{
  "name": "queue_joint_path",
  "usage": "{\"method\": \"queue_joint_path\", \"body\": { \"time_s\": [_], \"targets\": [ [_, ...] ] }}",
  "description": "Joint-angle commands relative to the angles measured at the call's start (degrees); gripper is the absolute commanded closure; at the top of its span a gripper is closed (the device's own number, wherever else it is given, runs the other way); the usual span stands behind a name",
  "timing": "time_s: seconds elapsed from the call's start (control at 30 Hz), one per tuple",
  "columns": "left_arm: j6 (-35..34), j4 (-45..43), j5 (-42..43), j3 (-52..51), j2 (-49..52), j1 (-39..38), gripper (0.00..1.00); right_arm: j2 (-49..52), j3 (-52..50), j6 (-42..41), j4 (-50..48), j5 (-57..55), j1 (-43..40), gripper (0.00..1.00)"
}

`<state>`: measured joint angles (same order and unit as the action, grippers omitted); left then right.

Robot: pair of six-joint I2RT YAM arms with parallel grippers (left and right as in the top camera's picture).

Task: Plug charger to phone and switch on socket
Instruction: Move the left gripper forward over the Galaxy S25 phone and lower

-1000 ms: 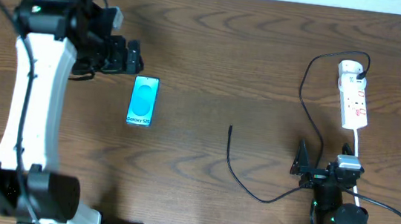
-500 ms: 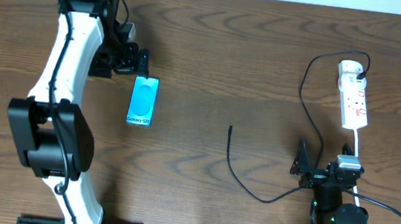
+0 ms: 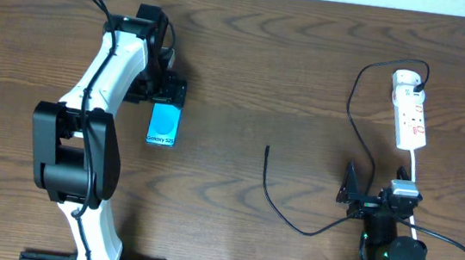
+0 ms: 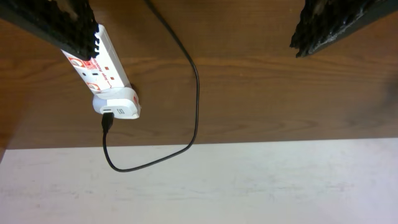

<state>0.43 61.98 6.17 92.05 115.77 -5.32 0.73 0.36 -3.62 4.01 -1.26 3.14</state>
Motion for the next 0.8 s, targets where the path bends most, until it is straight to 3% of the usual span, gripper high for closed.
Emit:
{"method": "queue_joint_path", "body": {
  "time_s": [0.0,0.77],
  "targets": [
    [-0.76,-1.68,-1.31,-3.32,0.35,0.31,0.02,-0.11,-0.04,0.50,0.26,0.09,-0.48,0.01],
    [-1.16,-11.76,-0.63,-11.41,0.35,0.24,0.02,-0.09,-0.04,0.50,0.26,0.11,-0.48,0.01]
  ]
}}
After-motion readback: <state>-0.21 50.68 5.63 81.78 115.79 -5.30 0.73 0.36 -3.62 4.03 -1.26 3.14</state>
